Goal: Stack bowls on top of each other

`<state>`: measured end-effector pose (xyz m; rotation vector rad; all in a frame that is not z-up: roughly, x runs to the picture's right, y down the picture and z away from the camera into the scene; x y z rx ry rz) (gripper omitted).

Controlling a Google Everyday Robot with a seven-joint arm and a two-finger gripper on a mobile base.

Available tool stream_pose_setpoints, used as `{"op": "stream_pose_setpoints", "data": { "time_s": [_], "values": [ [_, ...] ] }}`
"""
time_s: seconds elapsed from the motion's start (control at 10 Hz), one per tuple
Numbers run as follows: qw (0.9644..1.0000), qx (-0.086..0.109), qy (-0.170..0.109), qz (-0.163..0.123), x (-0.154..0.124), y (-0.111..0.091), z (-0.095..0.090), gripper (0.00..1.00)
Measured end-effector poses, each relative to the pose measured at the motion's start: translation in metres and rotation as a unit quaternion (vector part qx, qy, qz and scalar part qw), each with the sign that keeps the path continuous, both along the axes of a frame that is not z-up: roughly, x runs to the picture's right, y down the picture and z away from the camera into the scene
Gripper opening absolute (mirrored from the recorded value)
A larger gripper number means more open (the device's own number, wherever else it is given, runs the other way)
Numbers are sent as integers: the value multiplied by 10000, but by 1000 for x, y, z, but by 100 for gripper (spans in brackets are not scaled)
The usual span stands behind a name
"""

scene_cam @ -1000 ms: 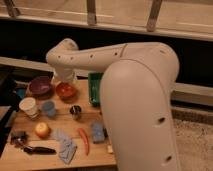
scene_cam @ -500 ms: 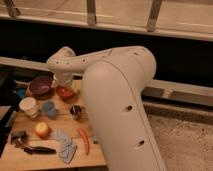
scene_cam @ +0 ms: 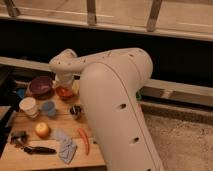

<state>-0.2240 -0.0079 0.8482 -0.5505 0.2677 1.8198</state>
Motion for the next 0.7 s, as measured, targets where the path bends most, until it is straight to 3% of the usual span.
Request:
{"op": "stream_pose_setpoints", "data": {
  "time_s": [0.3,0.7],
  "values": [
    [9997,-113,-68,186,9,5,13,80],
    [9978,-355,-18,551,35,8,47,80]
  ]
}}
